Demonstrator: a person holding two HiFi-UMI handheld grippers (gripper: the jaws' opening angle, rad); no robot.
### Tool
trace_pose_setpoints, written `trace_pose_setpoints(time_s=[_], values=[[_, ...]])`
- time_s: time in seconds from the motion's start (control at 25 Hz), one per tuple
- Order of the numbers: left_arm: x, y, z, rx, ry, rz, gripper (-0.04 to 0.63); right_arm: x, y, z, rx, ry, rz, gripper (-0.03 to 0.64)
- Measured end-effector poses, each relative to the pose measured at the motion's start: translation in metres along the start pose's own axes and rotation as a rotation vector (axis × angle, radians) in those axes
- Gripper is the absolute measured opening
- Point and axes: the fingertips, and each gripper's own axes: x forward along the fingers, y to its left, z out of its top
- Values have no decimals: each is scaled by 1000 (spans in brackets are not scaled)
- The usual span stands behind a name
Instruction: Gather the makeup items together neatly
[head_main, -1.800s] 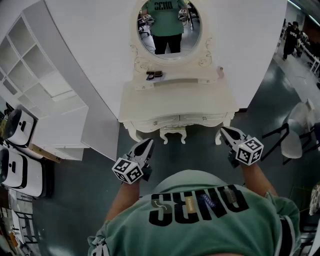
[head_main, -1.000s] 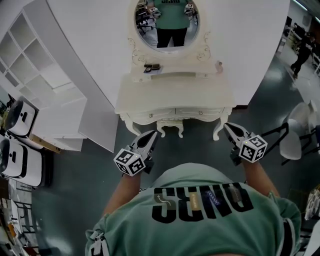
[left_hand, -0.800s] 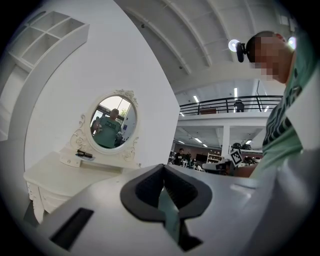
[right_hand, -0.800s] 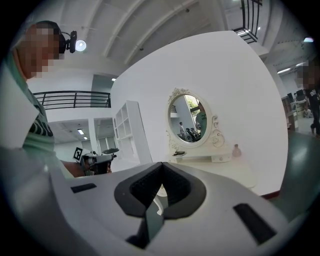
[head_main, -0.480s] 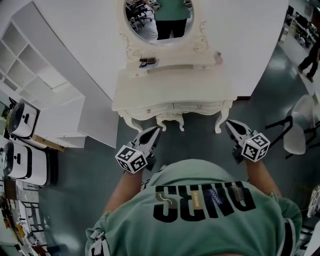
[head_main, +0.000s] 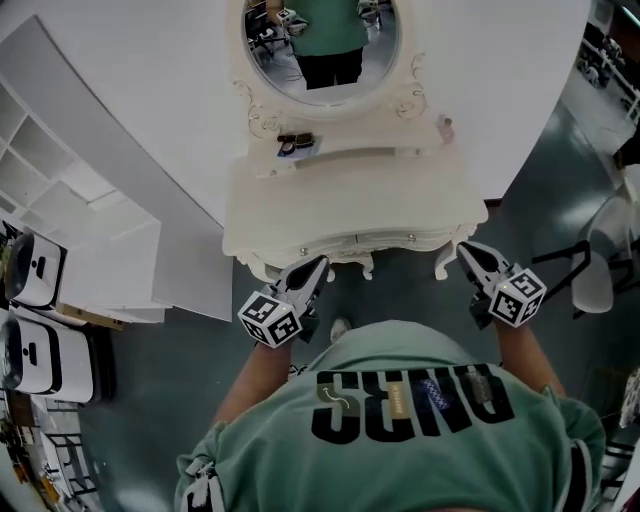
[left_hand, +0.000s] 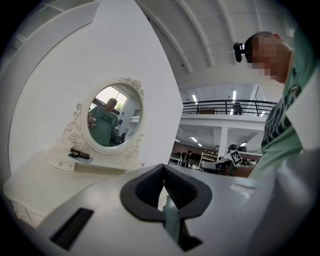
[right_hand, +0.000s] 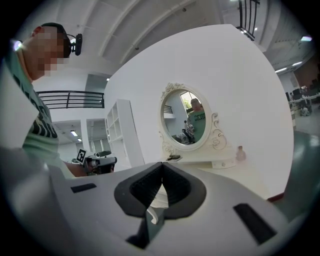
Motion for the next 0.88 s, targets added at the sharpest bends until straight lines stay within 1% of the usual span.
trace_pose_setpoints(time_s=[0.12, 0.24, 0.36, 0.48, 0.68, 0.88], values=[[17, 48, 24, -5, 10, -41, 11, 46, -6, 18, 10, -9, -37, -6], [31, 94, 49, 14, 25, -87, 11, 93, -9, 40, -1, -27, -68, -6], [39, 140, 69, 18, 38, -111, 9, 139, -15, 51, 11, -37, -100, -6], [45, 178, 81, 16, 47, -124, 11, 179, -17, 57, 14, -22, -111, -5], [50, 223, 80, -20, 58, -111, 9, 226, -27, 54, 6, 13, -94, -6], [61, 246, 73, -50, 69, -63, 9, 255, -52, 52, 13, 53, -63, -5]])
